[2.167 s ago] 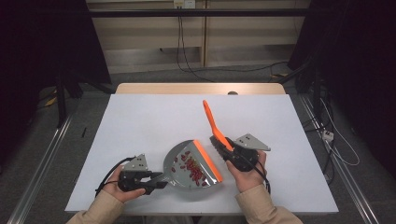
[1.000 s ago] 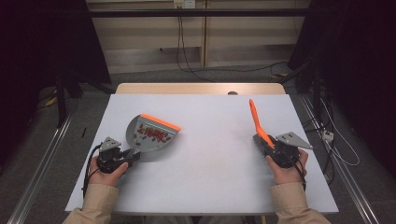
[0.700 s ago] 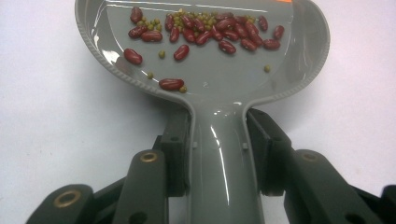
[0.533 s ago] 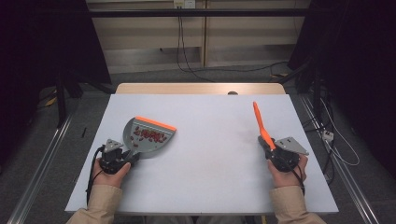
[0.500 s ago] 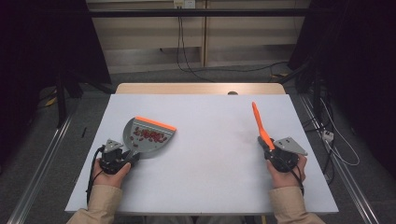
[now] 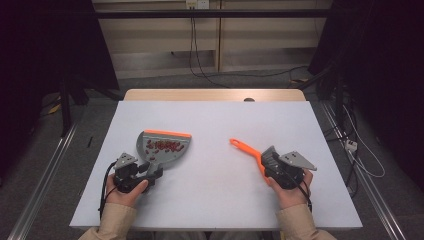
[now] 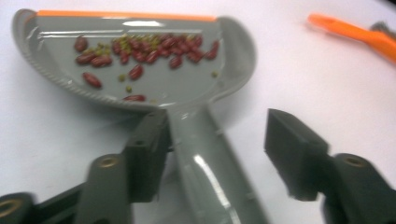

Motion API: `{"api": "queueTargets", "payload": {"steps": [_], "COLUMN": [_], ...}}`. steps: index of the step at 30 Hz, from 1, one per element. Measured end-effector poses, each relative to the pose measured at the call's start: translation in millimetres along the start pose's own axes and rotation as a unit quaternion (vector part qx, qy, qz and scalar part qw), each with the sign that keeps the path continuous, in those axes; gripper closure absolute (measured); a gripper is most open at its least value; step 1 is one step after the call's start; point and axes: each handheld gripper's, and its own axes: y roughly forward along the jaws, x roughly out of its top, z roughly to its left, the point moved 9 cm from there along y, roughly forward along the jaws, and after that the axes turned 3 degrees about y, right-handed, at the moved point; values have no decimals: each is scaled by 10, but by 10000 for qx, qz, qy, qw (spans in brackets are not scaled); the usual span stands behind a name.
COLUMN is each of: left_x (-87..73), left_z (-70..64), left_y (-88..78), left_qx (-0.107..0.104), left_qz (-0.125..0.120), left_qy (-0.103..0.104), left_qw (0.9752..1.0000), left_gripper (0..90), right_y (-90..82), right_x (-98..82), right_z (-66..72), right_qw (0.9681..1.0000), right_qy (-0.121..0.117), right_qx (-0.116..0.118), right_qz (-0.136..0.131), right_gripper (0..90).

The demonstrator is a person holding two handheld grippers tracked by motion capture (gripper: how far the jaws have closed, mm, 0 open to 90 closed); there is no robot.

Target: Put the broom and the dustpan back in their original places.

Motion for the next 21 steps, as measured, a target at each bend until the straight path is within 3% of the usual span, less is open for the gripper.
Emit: {"api": "queueTargets", "payload": {"steps": [2,4,9,14,21], "left_x": [32,55,142,155,164], "left_z": [-19,-4,7,-5,9], "left_y": [-28,-64,-160,-212,-210], "left_qx": [-45,-84,-385,-580,-667], "left_qz": [-210,-327,-730,-830,-871], "left_qy": [86,178,498,695,683], "left_qw": [9997,9993,9953,9924,9916], "left_gripper": [309,213,134,112,92], "right_y": [-24,-45,-116,-215,-269], "right_x": [18,25,21,-20,-75], "right_z": [15,24,4,-67,-132], "right_qw": [10000,9997,9982,9973,9972], "right_qy": [55,101,160,167,190], "right_qx": [44,198,550,697,698], "right_qz": [-68,-129,-181,-186,-203], "right_gripper": [412,369,294,248,237]}}
